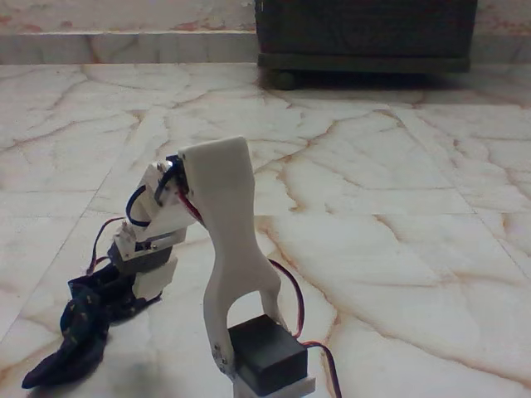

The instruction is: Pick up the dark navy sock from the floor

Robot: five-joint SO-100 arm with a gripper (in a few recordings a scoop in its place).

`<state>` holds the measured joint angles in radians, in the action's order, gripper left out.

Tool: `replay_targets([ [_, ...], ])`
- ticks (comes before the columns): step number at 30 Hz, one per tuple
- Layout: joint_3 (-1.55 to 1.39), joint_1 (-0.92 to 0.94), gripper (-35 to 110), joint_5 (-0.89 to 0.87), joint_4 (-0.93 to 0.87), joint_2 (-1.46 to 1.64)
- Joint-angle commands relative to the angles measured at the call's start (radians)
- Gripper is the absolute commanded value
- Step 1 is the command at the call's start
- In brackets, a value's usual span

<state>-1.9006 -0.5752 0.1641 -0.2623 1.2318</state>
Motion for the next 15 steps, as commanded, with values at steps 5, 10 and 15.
replay_targets([
  [5,0.202,-0.026,9,0.173,-0.034,-0.121],
  [10,0.437,-0.077,9,0.156,-0.137,-0.267],
  [15,0.561,-0.126,9,0.144,-0.135,-0.393],
])
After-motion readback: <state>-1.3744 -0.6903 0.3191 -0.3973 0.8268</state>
